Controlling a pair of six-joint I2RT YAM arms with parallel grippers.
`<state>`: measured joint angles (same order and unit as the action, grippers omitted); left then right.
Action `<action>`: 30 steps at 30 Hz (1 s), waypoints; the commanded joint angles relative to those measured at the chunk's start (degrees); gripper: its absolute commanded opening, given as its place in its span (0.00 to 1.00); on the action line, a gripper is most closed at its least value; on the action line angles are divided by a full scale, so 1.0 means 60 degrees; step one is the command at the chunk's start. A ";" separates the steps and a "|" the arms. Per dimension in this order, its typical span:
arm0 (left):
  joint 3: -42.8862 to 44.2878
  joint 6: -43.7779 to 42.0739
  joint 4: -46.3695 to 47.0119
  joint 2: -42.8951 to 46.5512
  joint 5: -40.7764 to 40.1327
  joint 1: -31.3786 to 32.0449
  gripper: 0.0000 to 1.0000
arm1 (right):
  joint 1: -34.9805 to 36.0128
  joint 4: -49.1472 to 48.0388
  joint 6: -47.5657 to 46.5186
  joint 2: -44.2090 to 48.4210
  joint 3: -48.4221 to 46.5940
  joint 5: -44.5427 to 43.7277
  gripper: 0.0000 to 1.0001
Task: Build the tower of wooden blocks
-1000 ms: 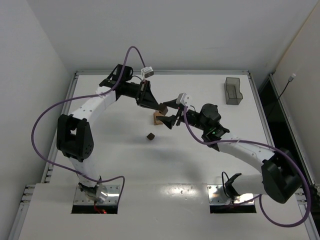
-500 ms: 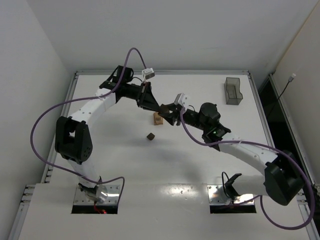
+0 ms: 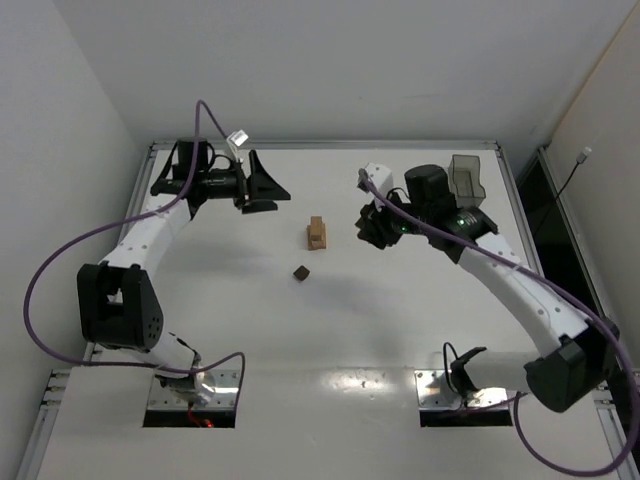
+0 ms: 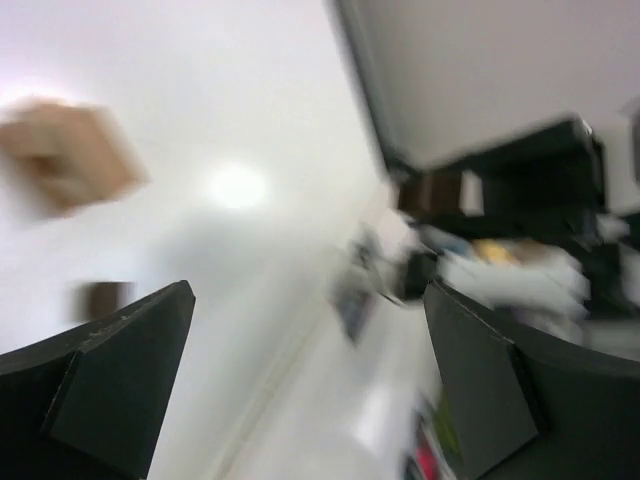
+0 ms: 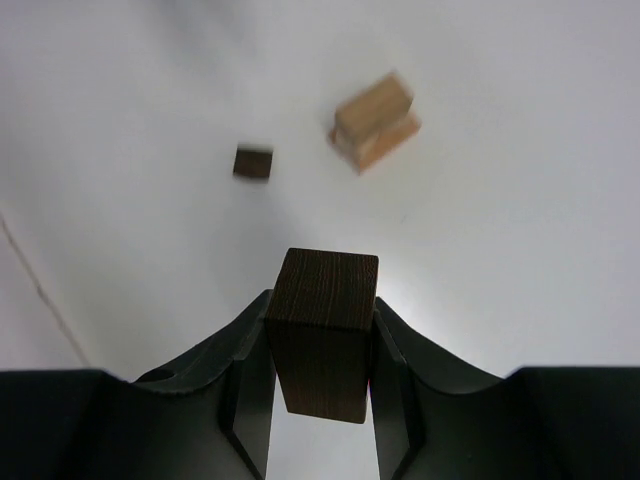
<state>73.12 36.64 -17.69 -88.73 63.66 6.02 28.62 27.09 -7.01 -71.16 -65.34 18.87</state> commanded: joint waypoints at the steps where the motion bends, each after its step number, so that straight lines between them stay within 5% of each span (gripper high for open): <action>1: 0.0483 -0.1491 -0.1385 0.0695 -0.3871 -0.0213 0.99 | -0.0534 0.3407 -0.0458 -0.1683 -0.0404 0.0368 0.00; 4: 0.0382 -0.1654 -0.2001 0.1018 -0.6322 -0.0300 0.99 | -0.0959 0.3893 -0.0226 -0.2786 -0.0857 0.0327 0.00; 10: 0.0162 -0.1524 -0.2427 0.1413 -0.7824 -0.0783 0.99 | -0.1590 0.3952 0.0433 -0.5350 -0.2802 -0.0505 0.00; 20: -0.0380 -0.1230 -0.2193 0.1604 -0.7490 -0.1165 0.99 | -0.2192 0.3541 0.0523 -0.8162 -0.4475 -0.1680 0.00; 30: -0.0468 -0.1229 -0.2090 0.1604 -0.7665 -0.1165 0.99 | -0.2192 0.3453 0.0523 -0.9205 -0.5326 -0.2252 0.01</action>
<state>70.19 28.75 -31.24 -81.30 18.31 -0.38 15.14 48.10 -4.69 -126.02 -94.76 7.35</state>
